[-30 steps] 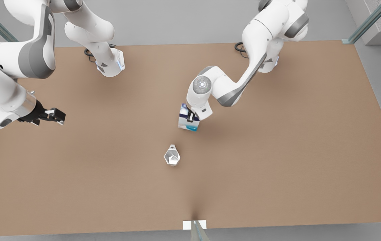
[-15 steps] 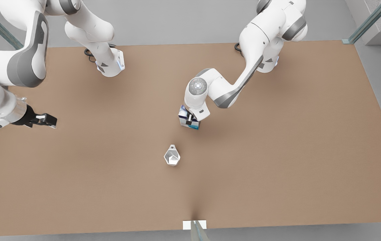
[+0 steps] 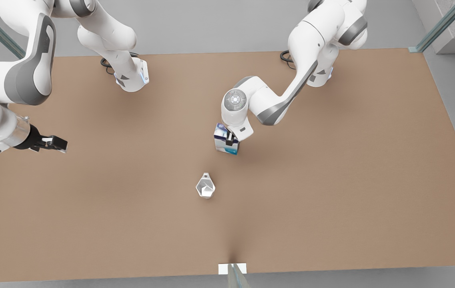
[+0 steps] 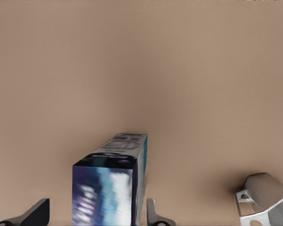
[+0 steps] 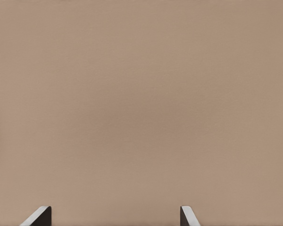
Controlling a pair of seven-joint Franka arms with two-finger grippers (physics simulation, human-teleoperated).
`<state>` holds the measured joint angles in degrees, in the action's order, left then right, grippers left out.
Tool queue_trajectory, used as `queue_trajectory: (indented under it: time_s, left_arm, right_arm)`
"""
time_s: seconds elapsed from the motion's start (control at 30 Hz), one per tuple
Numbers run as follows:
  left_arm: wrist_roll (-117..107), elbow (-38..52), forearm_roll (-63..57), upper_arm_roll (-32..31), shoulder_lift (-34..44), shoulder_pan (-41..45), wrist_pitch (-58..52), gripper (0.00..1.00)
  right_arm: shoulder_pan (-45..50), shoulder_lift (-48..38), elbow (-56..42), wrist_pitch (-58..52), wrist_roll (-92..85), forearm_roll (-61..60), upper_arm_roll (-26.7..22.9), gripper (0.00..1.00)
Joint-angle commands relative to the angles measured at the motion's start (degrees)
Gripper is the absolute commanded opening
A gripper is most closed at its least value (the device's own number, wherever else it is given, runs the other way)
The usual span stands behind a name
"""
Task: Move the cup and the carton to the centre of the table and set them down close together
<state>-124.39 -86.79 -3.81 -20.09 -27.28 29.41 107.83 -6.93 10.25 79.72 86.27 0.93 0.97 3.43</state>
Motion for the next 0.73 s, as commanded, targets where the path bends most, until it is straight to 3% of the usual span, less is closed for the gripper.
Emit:
queue_trajectory:
  time_s: [0.0,0.03,0.1,0.13,0.2,0.23,0.33,0.43,0.7]
  left_arm:
    - [3.09,0.65,0.91,0.05,1.17,-1.28,-2.44,1.0]
    - [13.71,5.66,4.86,0.49,1.35,-3.12,-10.7,1.0]
    - [46.73,15.67,16.98,15.59,1.61,-5.93,-27.22,1.0]
    - [72.33,17.53,18.75,20.0,1.61,-10.24,-33.29,1.0]
    - [109.61,17.62,13.75,19.65,1.61,-20.08,-37.34,1.0]
    - [115.16,17.62,9.88,19.83,1.87,-21.5,-36.03,1.0]
    - [114.9,16.74,7.76,21.76,8.99,-21.58,-28.73,1.0]
    - [114.9,9.45,8.03,22.11,18.31,-21.5,-26.01,1.0]
    - [113.84,7.07,7.85,22.2,19.72,-21.06,-24.95,1.0]
  right_arm:
    - [-0.01,0.04,0.0,0.04,0.04,-0.09,0.0,1.0]
    - [-0.1,0.12,-0.35,0.13,0.13,-0.88,0.0,1.0]
    - [-0.01,0.21,-0.62,0.48,0.13,-0.88,-0.09,1.0]
    - [0.08,0.21,-0.79,0.39,0.04,-0.44,-0.09,1.0]
    - [0.25,0.21,-0.79,0.39,0.04,-0.44,-0.09,1.0]
    - [0.34,0.21,-0.79,0.39,-0.31,-0.44,-0.09,1.0]
    - [0.78,0.21,-0.79,0.39,-0.84,-0.53,0.0,1.0]
    - [0.78,0.21,-0.79,0.39,-0.84,-0.53,0.0,1.0]
    - [0.78,0.21,-1.06,0.39,-0.58,-0.88,0.0,1.0]
